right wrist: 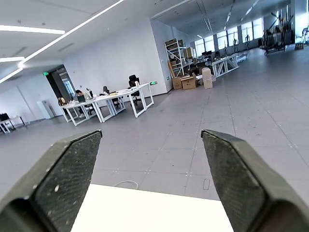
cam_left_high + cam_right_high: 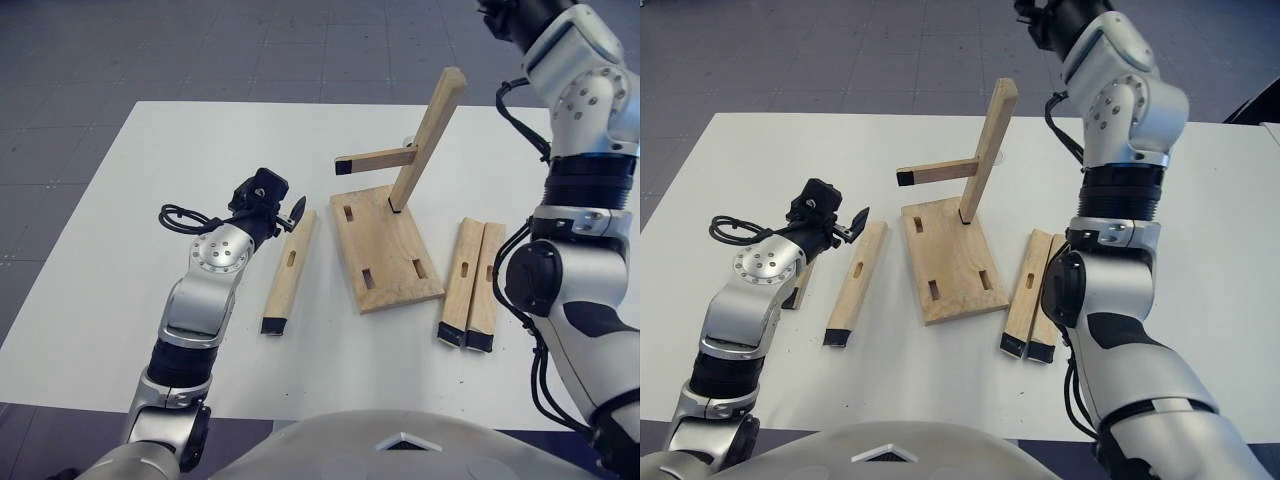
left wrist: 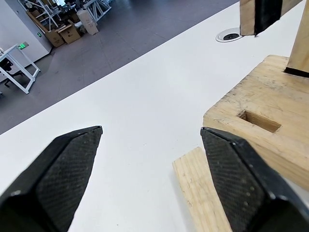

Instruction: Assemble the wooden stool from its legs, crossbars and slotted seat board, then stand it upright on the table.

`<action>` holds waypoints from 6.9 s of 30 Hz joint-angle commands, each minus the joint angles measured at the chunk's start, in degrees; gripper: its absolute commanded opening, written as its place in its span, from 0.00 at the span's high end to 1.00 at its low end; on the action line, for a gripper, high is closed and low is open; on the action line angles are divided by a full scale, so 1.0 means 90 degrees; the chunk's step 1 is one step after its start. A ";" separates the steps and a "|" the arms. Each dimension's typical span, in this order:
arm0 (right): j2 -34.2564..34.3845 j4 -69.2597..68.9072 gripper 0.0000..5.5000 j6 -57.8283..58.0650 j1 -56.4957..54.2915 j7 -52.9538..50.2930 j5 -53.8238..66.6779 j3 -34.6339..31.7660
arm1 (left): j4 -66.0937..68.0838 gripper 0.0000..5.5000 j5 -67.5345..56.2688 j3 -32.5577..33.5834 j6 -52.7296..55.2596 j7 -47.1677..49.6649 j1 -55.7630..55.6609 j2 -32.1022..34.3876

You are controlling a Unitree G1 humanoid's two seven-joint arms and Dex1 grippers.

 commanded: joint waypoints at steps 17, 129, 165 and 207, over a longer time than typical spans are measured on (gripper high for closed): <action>0.0284 -0.1481 0.31 -0.1088 -0.0894 0.0078 0.0478 -0.0175 | -0.0131 0.31 0.0044 -0.0073 0.0140 -0.0033 0.0140 -0.0083; -0.1191 -0.7308 0.31 0.0523 1.0572 0.1558 0.0542 -0.0076 | -0.0781 0.31 0.0008 0.0419 -0.0196 0.0030 0.1513 -0.0117; -0.0682 -0.6340 0.62 0.0698 0.7249 -0.0225 0.2219 -0.0845 | -0.0872 0.31 -0.3045 0.2610 0.0116 -0.0889 0.0685 -0.0762; -0.1153 -0.5538 0.62 0.1930 0.4839 0.3046 0.5533 0.1496 | -0.0109 0.05 -1.2672 0.2143 0.0966 0.1184 -0.0348 0.0359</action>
